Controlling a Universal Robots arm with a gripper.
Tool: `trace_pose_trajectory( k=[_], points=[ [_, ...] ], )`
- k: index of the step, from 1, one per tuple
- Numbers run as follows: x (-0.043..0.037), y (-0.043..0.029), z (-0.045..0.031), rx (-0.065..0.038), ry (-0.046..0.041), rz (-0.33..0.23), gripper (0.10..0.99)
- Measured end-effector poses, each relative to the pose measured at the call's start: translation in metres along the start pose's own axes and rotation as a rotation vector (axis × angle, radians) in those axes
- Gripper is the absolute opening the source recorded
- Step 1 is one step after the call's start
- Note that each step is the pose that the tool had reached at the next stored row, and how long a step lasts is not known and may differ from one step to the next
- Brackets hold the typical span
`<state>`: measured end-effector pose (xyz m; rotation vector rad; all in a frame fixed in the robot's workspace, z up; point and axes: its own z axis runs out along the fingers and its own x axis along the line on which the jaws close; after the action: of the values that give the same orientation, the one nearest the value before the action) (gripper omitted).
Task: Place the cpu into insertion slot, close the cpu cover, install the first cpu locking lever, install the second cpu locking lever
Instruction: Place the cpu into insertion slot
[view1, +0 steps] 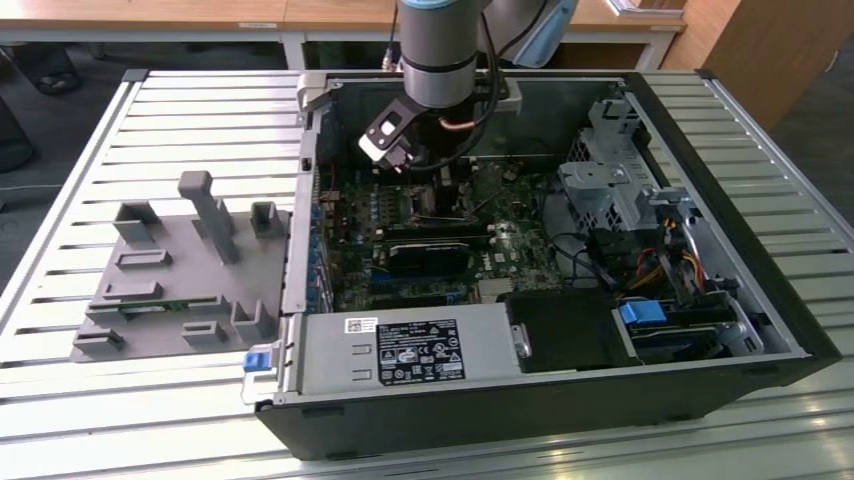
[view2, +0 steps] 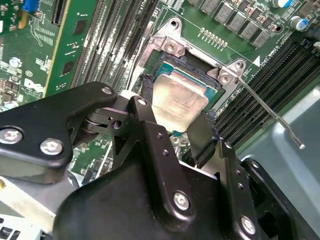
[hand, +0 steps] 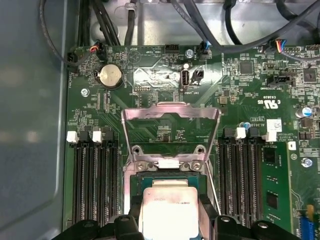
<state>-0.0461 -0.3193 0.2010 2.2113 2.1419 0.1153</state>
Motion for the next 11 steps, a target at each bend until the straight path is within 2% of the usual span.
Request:
trace_pose_trajectory(
  k=[11],
  points=[
    [0.0002,-0.0012,0.004,0.0,-0.0007,0.004,0.525]
  ],
)
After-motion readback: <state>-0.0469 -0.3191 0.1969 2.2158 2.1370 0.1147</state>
